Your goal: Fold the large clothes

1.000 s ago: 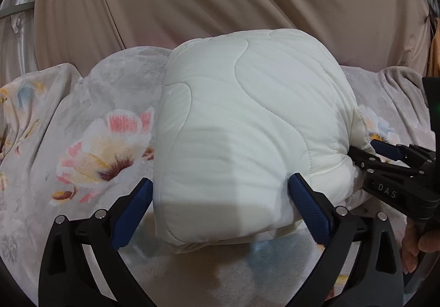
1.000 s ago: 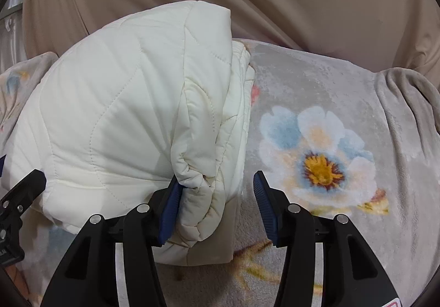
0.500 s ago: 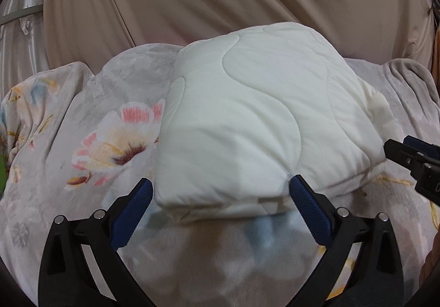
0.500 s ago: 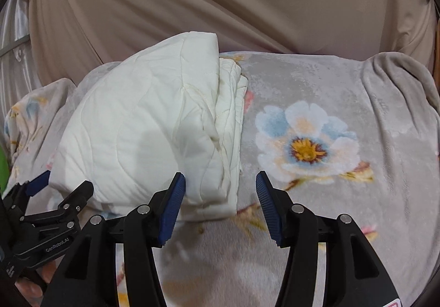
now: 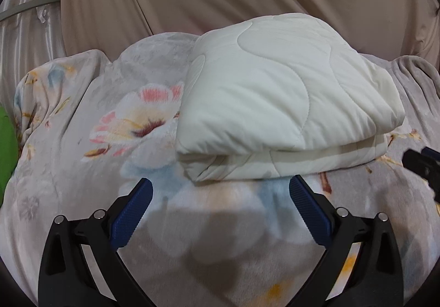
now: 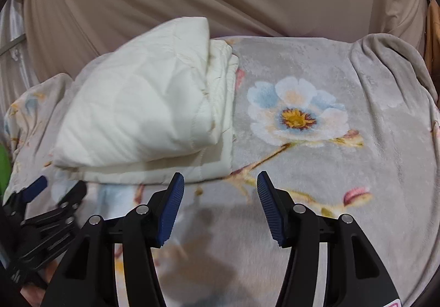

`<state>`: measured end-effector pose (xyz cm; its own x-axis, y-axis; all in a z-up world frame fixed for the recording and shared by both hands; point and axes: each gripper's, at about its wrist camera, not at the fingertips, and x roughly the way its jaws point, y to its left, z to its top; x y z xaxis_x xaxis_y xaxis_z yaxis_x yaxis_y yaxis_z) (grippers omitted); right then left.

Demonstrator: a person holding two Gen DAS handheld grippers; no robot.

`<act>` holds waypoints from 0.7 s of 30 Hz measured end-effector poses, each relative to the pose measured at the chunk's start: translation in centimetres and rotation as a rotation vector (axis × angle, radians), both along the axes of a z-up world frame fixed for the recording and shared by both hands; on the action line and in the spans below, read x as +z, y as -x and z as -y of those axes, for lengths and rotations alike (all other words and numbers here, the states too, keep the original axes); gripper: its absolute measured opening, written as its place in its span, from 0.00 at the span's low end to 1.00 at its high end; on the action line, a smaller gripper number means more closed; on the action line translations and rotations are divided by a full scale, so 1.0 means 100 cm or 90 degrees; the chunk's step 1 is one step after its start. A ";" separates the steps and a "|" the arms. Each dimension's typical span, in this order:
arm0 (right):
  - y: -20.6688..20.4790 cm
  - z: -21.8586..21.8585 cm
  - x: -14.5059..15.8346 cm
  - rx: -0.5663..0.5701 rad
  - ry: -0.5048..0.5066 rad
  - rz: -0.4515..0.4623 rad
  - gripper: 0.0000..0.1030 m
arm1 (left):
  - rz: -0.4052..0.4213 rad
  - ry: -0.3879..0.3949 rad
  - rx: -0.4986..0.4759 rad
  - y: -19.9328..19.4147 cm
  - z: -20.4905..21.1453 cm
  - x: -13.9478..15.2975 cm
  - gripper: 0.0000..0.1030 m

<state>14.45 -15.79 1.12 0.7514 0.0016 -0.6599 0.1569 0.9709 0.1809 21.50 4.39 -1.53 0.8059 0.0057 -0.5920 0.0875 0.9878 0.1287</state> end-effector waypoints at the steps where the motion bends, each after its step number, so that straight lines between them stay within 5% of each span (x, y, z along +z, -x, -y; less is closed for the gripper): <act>1: 0.007 -0.005 -0.001 0.002 0.008 0.001 0.59 | 0.001 -0.003 0.001 0.004 0.000 0.000 0.95; 7: 0.043 -0.037 -0.014 0.001 0.109 0.021 0.66 | 0.005 -0.010 -0.005 0.029 0.002 -0.004 0.95; 21: 0.072 -0.042 -0.021 -0.026 0.110 0.042 0.75 | 0.066 -0.013 0.002 0.074 0.005 -0.001 0.95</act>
<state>7.21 -11.60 -1.02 0.7899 -0.1390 -0.5973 0.1899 0.9815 0.0227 14.15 3.84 -1.65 0.8631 0.0194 -0.5046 0.0700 0.9850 0.1577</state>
